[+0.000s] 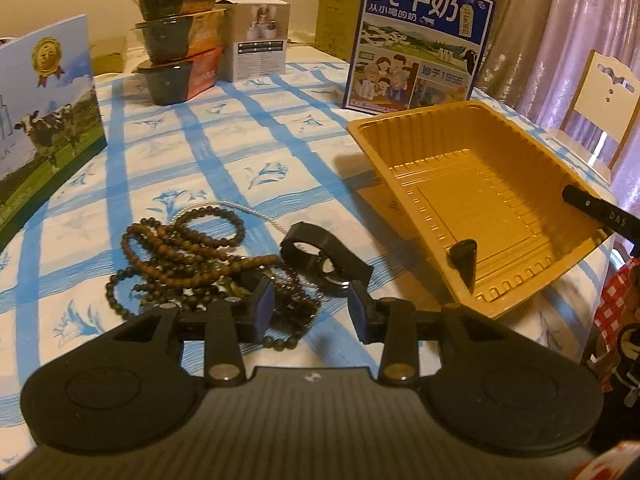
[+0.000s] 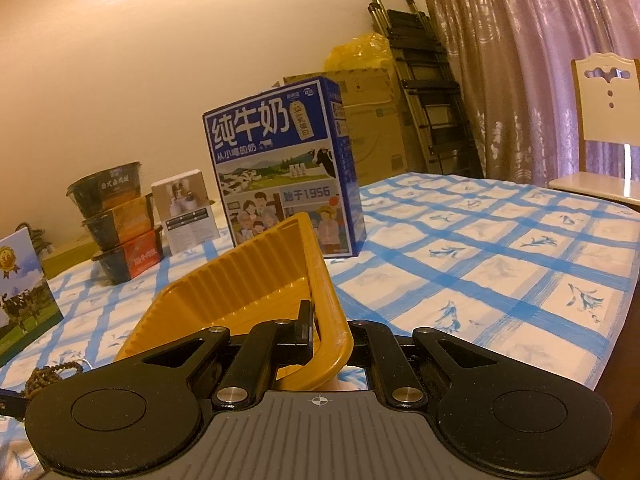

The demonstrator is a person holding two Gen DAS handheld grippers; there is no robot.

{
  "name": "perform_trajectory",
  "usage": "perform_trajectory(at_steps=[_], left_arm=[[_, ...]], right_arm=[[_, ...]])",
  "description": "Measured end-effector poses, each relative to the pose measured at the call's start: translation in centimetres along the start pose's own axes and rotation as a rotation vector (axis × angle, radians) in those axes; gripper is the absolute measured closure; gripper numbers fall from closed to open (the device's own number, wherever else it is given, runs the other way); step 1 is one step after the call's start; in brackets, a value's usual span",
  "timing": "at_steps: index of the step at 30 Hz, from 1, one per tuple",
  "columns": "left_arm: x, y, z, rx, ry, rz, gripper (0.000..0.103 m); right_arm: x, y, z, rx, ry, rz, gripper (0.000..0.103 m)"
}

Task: Organize jewelry
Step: 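Reach the left tool back to the jewelry pile and grasp another black watch, then lower the black watch into the orange tray and open the left tool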

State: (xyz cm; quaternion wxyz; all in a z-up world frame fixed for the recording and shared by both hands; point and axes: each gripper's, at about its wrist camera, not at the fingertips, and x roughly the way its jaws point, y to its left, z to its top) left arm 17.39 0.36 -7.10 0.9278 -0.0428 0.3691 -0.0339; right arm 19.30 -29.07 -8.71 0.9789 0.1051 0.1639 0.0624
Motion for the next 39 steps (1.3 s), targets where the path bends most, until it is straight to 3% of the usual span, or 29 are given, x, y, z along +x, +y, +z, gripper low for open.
perform_trajectory(at_steps=[7,11,19,22,23,28,39], left_arm=[[2.1,-0.4,0.9,-0.026,0.007,-0.032,0.067],[3.8,-0.6,1.3,-0.047,0.021,-0.042,0.067],[6.5,0.1,1.9,-0.178,0.031,-0.061,0.067],[7.1,0.6,2.2,-0.213,0.029,-0.061,0.073],[7.1,0.7,2.4,-0.220,0.030,-0.067,0.083],[6.3,1.0,2.8,-0.235,0.010,-0.125,0.098],[1.1,-0.9,4.4,-0.151,-0.072,-0.190,0.100]], right_arm=[[-0.1,-0.3,0.1,-0.001,-0.008,-0.020,0.096],[-0.2,-0.9,0.1,0.018,-0.028,-0.085,0.096],[-0.1,-2.0,0.0,0.077,-0.002,-0.088,0.096],[-0.1,-1.9,0.0,0.075,-0.005,-0.079,0.096],[0.0,-1.9,0.0,0.077,-0.005,-0.076,0.096],[0.0,-1.8,-0.1,0.076,-0.002,-0.070,0.097],[-0.1,-1.0,-0.1,0.052,-0.006,-0.048,0.097]])
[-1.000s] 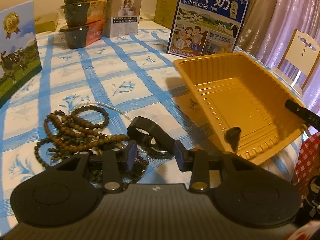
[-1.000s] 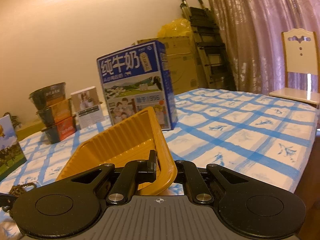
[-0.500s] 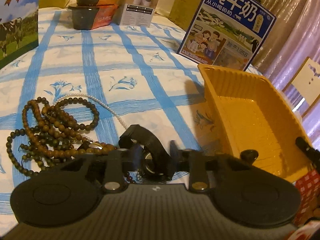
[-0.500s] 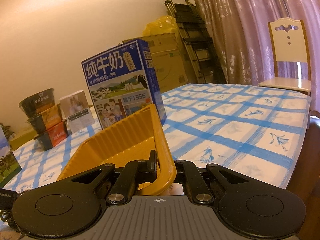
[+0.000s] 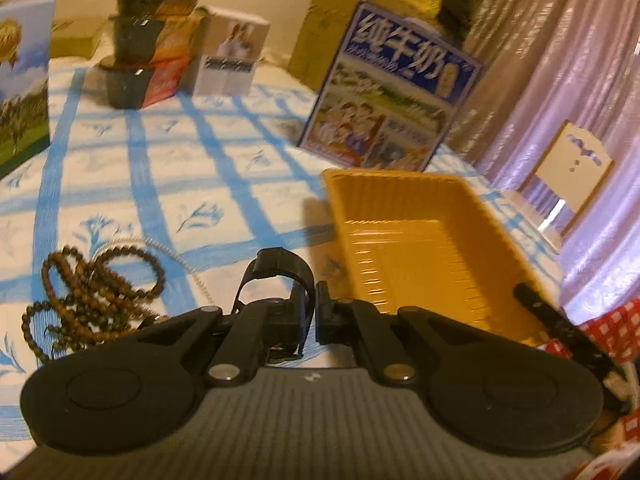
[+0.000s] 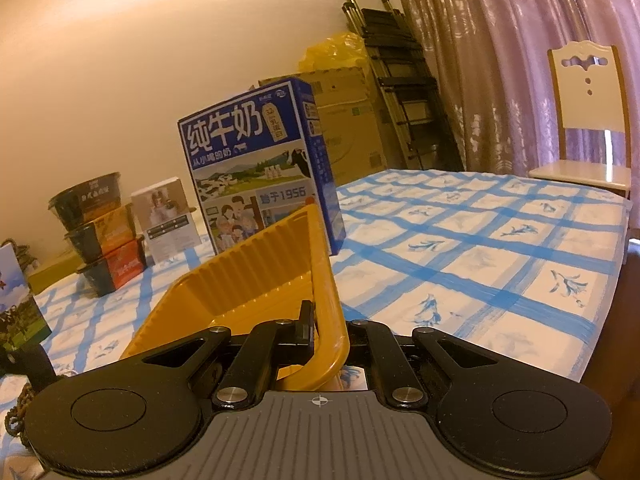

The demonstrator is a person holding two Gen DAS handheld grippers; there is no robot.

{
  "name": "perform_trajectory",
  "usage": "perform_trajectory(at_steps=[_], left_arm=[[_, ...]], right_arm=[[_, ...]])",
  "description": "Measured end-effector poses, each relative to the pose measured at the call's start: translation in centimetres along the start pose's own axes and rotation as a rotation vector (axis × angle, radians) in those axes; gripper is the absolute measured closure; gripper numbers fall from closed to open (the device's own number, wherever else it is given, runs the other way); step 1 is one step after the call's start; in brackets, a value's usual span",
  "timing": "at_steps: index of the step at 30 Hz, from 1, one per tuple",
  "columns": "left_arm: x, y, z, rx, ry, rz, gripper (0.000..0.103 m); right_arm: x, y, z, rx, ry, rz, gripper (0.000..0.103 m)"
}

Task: Organize jewelry
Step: 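Lower the black watch into the orange tray and open the left tool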

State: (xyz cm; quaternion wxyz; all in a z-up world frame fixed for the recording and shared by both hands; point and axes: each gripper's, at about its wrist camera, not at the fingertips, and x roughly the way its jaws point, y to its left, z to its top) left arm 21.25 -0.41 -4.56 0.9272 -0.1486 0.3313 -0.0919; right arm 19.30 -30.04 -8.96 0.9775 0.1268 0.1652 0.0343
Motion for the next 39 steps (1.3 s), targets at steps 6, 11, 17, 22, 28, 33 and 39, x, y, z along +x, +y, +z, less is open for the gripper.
perform_trajectory(at_steps=[6,11,17,22,28,33,39], left_arm=[[-1.3,-3.3,1.0,0.061,-0.030,-0.089,0.100],[-0.3,-6.5,0.9,0.089,-0.004,-0.195,0.100],[3.5,-8.6,-0.8,0.066,0.094,-0.224,0.100],[5.8,-9.3,-1.8,0.060,0.152,-0.218,0.100],[5.7,-8.8,-2.7,0.045,0.175,-0.210,0.095],[3.9,-8.6,-2.3,0.073,0.142,-0.207,0.084],[1.8,-7.2,-2.5,0.153,0.107,-0.079,0.084]], right_arm=[[-0.1,0.5,0.0,-0.011,0.001,0.012,0.097],[-0.1,0.9,-0.1,-0.023,0.000,0.021,0.097],[-0.1,1.0,-0.1,-0.031,-0.002,0.026,0.097],[-0.1,1.0,-0.2,-0.030,-0.002,0.029,0.097],[-0.1,1.0,-0.3,-0.029,-0.001,0.031,0.097],[0.0,0.9,-0.4,-0.023,0.005,0.029,0.097],[0.2,0.7,-0.4,-0.018,0.009,0.029,0.097]])
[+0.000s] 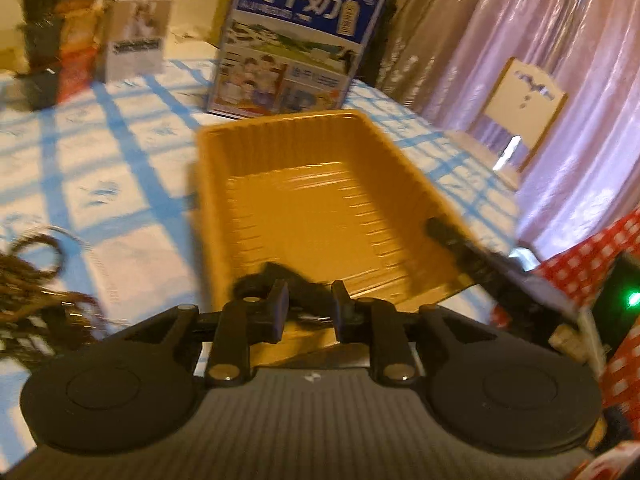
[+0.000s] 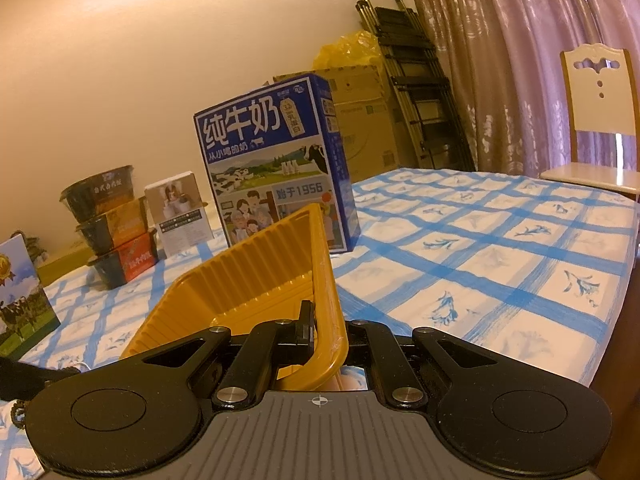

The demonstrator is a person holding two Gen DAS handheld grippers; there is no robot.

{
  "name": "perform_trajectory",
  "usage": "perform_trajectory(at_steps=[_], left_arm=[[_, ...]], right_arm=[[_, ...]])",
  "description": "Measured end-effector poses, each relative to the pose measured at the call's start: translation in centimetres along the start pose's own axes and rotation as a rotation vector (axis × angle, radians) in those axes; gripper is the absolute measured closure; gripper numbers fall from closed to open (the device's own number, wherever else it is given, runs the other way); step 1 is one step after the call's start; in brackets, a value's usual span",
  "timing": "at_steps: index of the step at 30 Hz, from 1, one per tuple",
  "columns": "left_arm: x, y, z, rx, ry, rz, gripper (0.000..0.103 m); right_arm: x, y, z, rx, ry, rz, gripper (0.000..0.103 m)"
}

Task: Organize jewelry
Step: 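Lower the black watch into the orange tray and open the left tool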

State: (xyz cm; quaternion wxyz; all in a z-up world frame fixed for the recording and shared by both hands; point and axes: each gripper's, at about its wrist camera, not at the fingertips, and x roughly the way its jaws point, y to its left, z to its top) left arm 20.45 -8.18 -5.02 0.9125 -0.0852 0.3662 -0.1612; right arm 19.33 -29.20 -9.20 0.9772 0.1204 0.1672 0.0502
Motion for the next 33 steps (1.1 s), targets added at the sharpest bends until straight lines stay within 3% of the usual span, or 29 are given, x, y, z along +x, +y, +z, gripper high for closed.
perform_trajectory(at_steps=[5,11,17,22,28,33], left_arm=[[0.1,1.0,-0.3,0.020,-0.003,0.070,0.084],[1.6,1.0,-0.3,0.045,0.004,0.095,0.084],[2.6,-0.5,-0.1,0.075,0.000,0.032,0.084],[2.8,-1.6,0.2,0.053,0.018,-0.071,0.083],[0.5,-0.3,-0.2,0.019,-0.005,-0.058,0.082],[-2.5,2.3,-1.3,-0.011,-0.011,0.009,0.082]], right_arm=[[0.0,0.0,0.0,-0.002,-0.001,0.000,0.097],[0.0,0.0,0.0,0.001,0.000,0.001,0.097],[0.0,0.0,0.0,0.002,0.001,-0.001,0.097],[0.0,0.0,0.0,0.003,0.002,-0.001,0.097],[0.1,-0.1,-0.1,0.007,0.005,-0.002,0.097],[0.0,-0.3,-0.2,0.012,0.005,-0.008,0.097]])
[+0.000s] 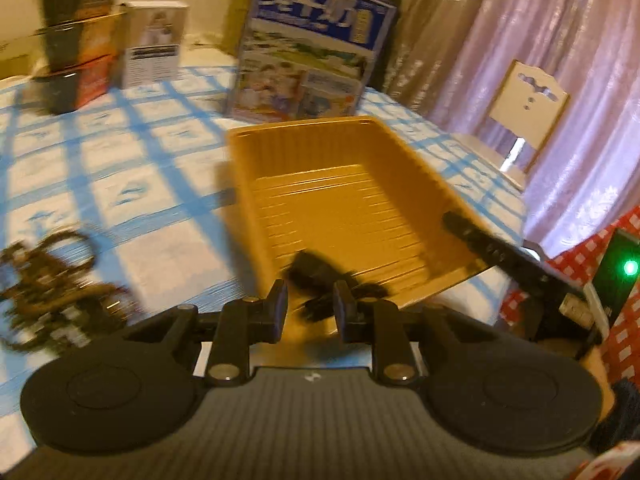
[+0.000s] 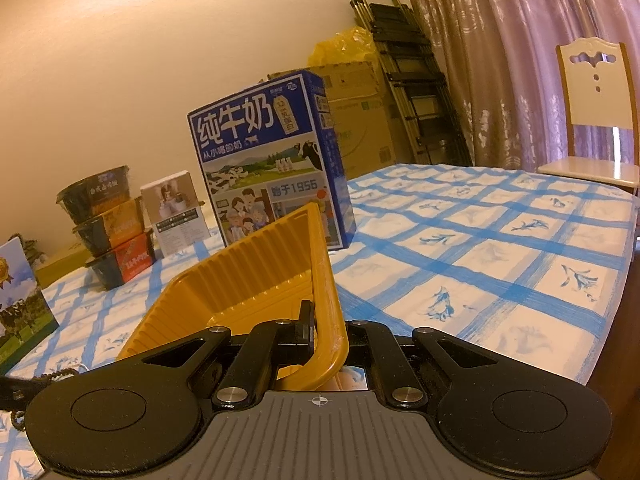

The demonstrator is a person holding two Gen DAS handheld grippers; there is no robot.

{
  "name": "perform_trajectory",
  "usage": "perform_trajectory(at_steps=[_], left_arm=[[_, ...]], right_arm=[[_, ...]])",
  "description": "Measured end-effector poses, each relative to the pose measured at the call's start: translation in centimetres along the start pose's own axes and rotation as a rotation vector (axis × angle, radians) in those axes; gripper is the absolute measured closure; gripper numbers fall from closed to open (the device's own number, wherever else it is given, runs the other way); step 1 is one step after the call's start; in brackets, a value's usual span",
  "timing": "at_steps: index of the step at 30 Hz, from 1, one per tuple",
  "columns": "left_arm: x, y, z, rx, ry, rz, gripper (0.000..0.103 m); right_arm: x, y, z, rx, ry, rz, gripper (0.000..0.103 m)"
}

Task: Organize jewelry
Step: 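Lower the black watch into the orange tray and open the left tool, then grasp a silver-faced watch from the bead pile with the left tool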

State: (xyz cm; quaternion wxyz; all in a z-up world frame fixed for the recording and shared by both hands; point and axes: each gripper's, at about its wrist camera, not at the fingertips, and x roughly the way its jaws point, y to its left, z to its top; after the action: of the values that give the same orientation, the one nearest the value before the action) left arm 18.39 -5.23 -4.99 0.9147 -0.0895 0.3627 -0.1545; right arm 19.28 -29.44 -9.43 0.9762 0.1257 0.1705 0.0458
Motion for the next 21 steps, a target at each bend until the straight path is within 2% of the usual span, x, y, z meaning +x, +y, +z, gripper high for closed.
perform_trajectory(at_steps=[7,10,16,21], left_arm=[[-2.7,5.1,-2.2,-0.063,0.008,0.182,0.082],[-3.0,6.6,-2.5,-0.094,0.009,0.230,0.082],[-3.0,7.9,-2.5,-0.138,0.002,0.267,0.073],[-2.1,7.9,-2.3,-0.142,0.002,0.279,0.071]], right_arm=[[-0.2,0.0,0.1,-0.005,-0.003,-0.010,0.097],[-0.4,-0.1,0.2,-0.009,-0.007,-0.019,0.097],[-0.4,-0.2,0.3,-0.008,-0.009,-0.034,0.097],[-0.4,-0.2,0.3,-0.007,-0.008,-0.034,0.097]])
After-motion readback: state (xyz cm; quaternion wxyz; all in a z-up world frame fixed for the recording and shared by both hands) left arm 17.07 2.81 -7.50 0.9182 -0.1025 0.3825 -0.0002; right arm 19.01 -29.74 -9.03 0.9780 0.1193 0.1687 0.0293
